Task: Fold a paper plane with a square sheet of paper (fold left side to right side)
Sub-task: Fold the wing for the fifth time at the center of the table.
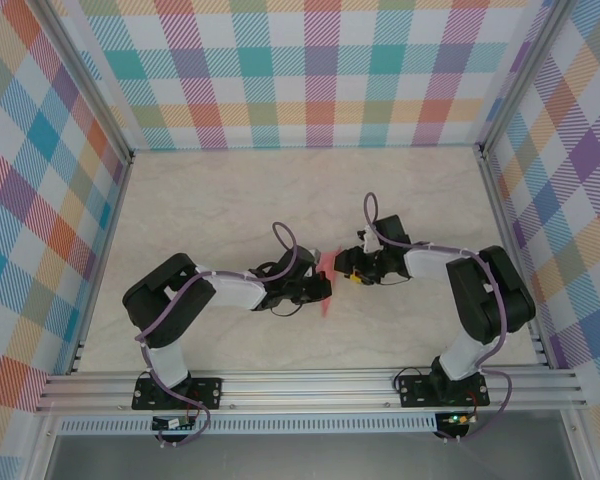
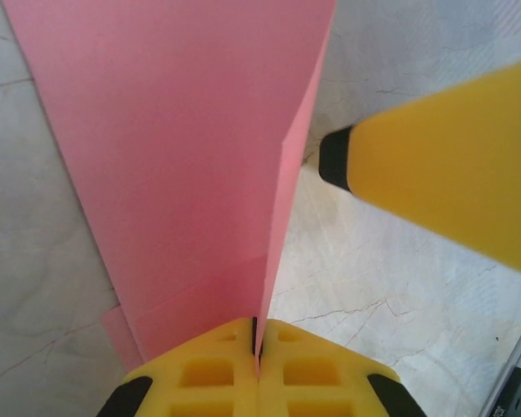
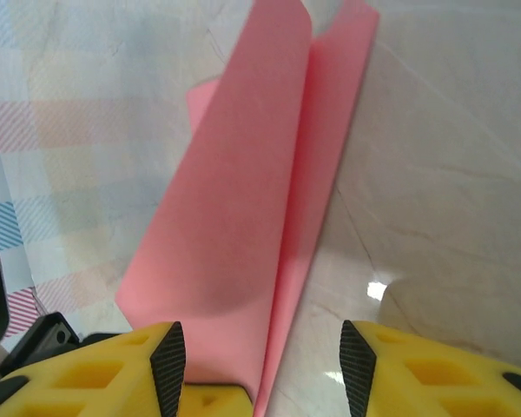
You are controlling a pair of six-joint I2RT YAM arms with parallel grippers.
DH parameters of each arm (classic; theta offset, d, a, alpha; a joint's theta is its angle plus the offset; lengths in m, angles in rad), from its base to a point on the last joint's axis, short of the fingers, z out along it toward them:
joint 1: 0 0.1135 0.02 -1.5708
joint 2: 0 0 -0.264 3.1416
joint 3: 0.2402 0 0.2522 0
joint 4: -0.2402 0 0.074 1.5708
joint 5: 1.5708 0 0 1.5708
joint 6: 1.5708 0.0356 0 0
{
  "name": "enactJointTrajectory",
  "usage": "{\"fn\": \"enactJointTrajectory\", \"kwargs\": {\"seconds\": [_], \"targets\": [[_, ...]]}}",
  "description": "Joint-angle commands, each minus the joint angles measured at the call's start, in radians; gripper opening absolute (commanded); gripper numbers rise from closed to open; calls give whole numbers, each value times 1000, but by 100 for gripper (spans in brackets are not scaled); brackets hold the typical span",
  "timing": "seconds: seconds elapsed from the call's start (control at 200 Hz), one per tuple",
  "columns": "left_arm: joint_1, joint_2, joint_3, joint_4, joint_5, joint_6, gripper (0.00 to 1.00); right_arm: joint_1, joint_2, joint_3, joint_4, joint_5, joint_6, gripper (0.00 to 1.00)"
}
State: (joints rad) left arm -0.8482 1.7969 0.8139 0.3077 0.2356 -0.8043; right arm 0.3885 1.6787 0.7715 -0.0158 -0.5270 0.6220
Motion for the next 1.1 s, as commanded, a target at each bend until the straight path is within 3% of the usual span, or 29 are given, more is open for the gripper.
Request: {"fn": "enactJointTrajectory", "kwargs": {"seconds": [0.0,0.34,0.86,1.095], "targets": [[12,-2,-13,49,16,-22,0,19,38,53,22,15,9,52],[19,4,-23,49,7,-25,0,44,95,104,-136,117,8,46],[31,-48,-55,85,27,-27,19,48,155,132,-205,154,-7,44],[57,-107,-83,98,45,-31,36,49,155,134,-207,150,-10,44]]}}
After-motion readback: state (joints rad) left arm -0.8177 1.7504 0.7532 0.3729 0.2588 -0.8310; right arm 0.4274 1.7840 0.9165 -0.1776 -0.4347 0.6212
